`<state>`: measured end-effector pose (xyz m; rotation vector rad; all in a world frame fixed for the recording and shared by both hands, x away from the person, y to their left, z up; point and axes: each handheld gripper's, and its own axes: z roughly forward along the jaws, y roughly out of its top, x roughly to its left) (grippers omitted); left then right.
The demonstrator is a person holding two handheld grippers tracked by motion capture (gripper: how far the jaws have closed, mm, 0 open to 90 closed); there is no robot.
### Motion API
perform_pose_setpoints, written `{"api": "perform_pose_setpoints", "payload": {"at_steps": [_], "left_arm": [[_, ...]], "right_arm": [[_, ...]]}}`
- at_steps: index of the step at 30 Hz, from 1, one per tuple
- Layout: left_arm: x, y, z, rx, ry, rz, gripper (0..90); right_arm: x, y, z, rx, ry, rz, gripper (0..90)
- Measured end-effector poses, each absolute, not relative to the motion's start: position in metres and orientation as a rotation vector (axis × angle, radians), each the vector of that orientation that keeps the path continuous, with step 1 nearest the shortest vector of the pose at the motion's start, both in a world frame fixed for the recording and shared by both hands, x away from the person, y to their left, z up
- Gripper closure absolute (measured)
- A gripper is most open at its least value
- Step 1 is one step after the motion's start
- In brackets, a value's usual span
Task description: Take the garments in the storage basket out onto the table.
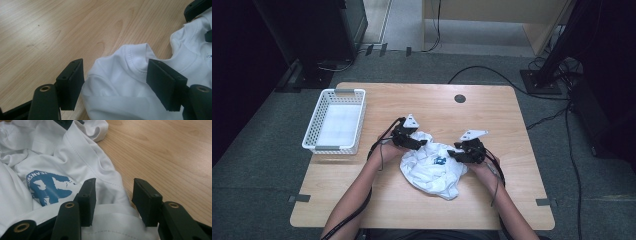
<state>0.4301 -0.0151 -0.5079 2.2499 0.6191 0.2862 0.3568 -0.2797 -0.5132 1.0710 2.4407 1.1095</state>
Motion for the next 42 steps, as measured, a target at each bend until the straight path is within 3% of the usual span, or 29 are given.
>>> {"api": "perform_pose_setpoints", "payload": {"at_steps": [25,28,30,35,42], "left_arm": [[0.44,-0.025,-0.512,2.29,0.625,0.243,33.6],[0.44,-0.024,-0.511,2.288,0.628,0.218,40.7],[0.439,-0.022,-0.508,2.304,0.657,0.214,56.3],[0.435,-0.016,-0.506,2.308,0.678,0.182,70.6],[0.426,-0.005,-0.502,2.288,0.722,0.177,84.5]], "right_arm": [[0.354,-0.278,-0.514,1.049,2.465,1.083,57.4],[0.352,-0.278,-0.514,1.051,2.466,1.064,65.1],[0.352,-0.279,-0.513,1.043,2.465,1.049,71.6],[0.353,-0.28,-0.513,1.108,2.468,1.082,84.3],[0.356,-0.28,-0.504,1.098,2.475,1.082,86.0]]}}
